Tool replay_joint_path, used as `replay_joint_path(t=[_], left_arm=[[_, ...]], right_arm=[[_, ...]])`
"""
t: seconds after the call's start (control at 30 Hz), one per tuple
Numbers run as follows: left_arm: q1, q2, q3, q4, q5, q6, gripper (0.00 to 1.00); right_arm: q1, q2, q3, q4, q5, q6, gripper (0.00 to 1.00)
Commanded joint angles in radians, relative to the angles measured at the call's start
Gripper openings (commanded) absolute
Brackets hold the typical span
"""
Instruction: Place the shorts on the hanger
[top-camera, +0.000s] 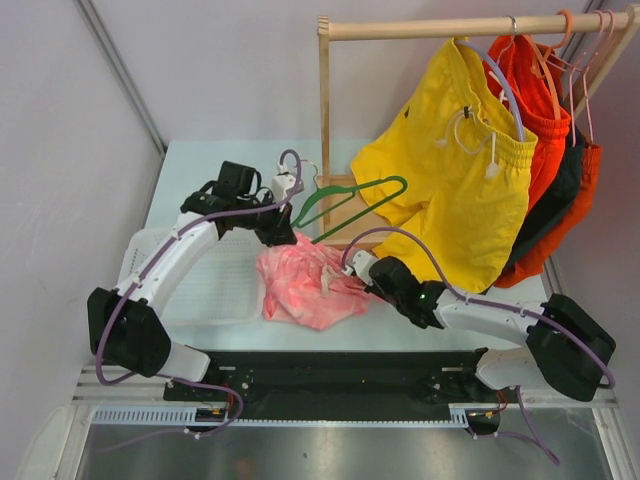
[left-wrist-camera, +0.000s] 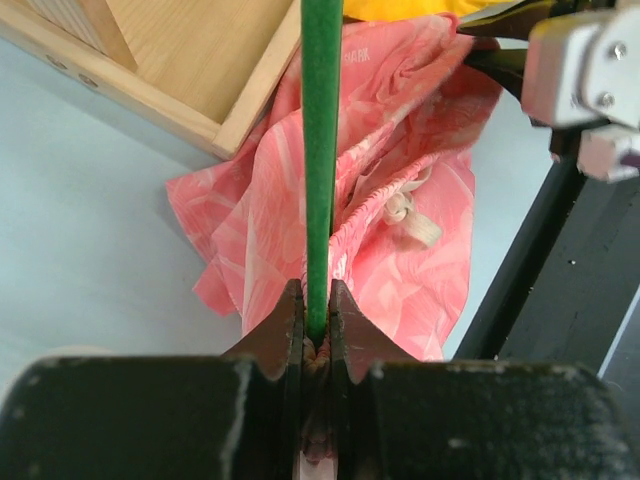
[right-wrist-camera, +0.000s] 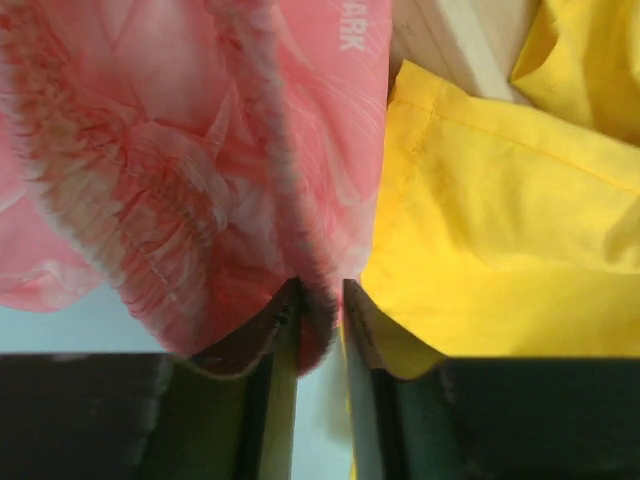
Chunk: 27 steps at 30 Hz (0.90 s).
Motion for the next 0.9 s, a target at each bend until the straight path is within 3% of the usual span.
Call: replay_joint_path(t=[0.0, 0.07, 0.3, 0.57, 0.7, 0.87], left_arm=[[0.049, -0.020, 0.025, -0.016, 0.079, 0.039, 0.00], [0.083, -0.029, 0.034, -0.032, 0.099, 0.062, 0.00], [0.195, -0.100, 0.037, -0.159, 0.215, 0.236, 0.00], [0.284, -0.228, 0.023, -0.361, 0.318, 0.633, 0.00], [0.284, -0.248, 0.028, -0.527, 0.298, 0.925, 0.00], [0.278, -0.244, 0.019, -0.567, 0.146, 1.003, 0.00]], right_arm=[[-0.074, 0.004, 0.027, -0.025, -0.140, 0.000, 0.16], [-0.103, -0.043, 0.030, -0.080, -0.209, 0.031, 0.00], [-0.291, -0.224, 0.075, -0.190, -0.423, 0.083, 0.00], [-0.539, -0.249, 0.194, -0.289, -0.583, 0.115, 0.00], [-0.565, -0.258, 0.236, -0.306, -0.583, 0.112, 0.00], [-0.576, -0.279, 0.280, -0.335, -0.571, 0.115, 0.00]])
